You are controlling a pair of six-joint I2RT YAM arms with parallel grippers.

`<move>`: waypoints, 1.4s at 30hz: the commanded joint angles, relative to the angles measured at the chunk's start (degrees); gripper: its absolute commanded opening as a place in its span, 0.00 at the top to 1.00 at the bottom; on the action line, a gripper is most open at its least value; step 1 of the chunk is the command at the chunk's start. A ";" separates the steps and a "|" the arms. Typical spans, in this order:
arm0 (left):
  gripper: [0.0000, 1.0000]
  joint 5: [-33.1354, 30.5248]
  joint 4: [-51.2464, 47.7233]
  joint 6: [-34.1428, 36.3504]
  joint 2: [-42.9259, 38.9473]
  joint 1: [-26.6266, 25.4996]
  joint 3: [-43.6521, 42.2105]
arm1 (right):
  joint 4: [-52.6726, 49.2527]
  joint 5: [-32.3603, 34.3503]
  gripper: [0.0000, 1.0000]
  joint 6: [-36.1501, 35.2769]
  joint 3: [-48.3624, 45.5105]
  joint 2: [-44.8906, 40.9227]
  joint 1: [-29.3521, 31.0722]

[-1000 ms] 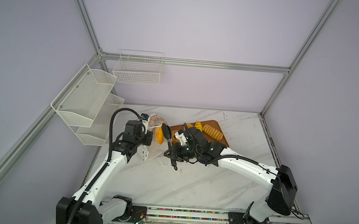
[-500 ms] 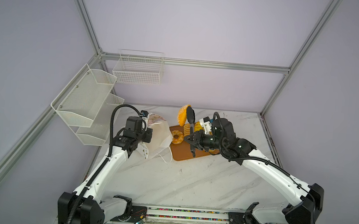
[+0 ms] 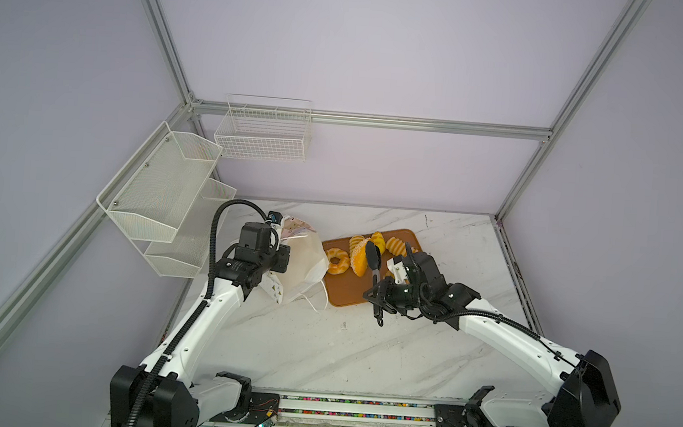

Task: Take the fake bread out of the paper bag
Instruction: 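Carry the yellow bread over the brown tray and open the tongs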

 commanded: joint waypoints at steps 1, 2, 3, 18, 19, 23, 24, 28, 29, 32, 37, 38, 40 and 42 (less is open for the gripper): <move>1.00 0.49 -0.39 -0.82 0.32 -0.11 6.57 | 3.85 0.56 1.00 -1.40 -2.20 -1.24 -0.17; 1.00 0.52 -0.51 -0.87 0.25 -0.10 6.64 | 4.58 0.58 1.00 -1.55 -3.00 -0.81 -0.22; 1.00 0.52 -0.63 -0.82 0.19 -0.11 6.65 | 4.84 0.56 1.00 -1.89 -3.47 -0.32 -0.23; 1.00 -0.53 -2.30 -0.01 -2.02 -0.08 5.57 | 5.31 -1.11 1.00 -10.89 -3.84 8.57 -6.59; 1.00 -0.62 -2.39 0.06 -2.13 -0.09 5.47 | 5.87 -1.38 1.00 -10.91 -4.13 9.03 -6.71; 1.00 -0.97 -2.26 0.42 -2.49 -0.07 4.82 | 9.93 -4.97 1.00 -10.85 -4.80 11.34 -6.74; 1.00 -1.06 -2.26 0.50 -2.37 -0.11 4.66 | 11.20 -5.61 1.00 -10.53 -5.17 11.86 -6.73; 1.00 -0.97 -2.50 0.65 -1.63 -0.08 5.15 | 11.53 -4.58 1.00 -10.54 -5.37 13.66 -6.74; 1.00 -0.97 -2.58 0.63 -1.55 -0.07 5.38 | 10.85 -3.91 1.00 -10.53 -5.10 13.93 -6.73; 1.00 -1.19 -2.58 0.78 -1.43 -0.02 5.69 | 4.52 0.72 0.90 -13.97 -2.30 14.59 -6.73; 1.00 -1.32 -2.69 0.84 -1.38 -0.05 5.68 | -4.32 6.45 0.71 -17.36 2.28 14.69 -6.74; 1.00 -1.32 -2.67 0.85 -1.35 -0.09 5.64 | -5.77 7.49 0.68 -17.59 3.09 14.50 -6.72; 1.00 -1.24 -2.72 0.93 -1.37 -0.10 5.65 | -8.11 9.31 0.65 -17.95 4.60 14.12 -6.74; 1.00 -1.26 -2.78 1.02 -1.43 -0.02 5.53 | -9.75 10.66 0.63 -18.17 6.01 13.62 -6.73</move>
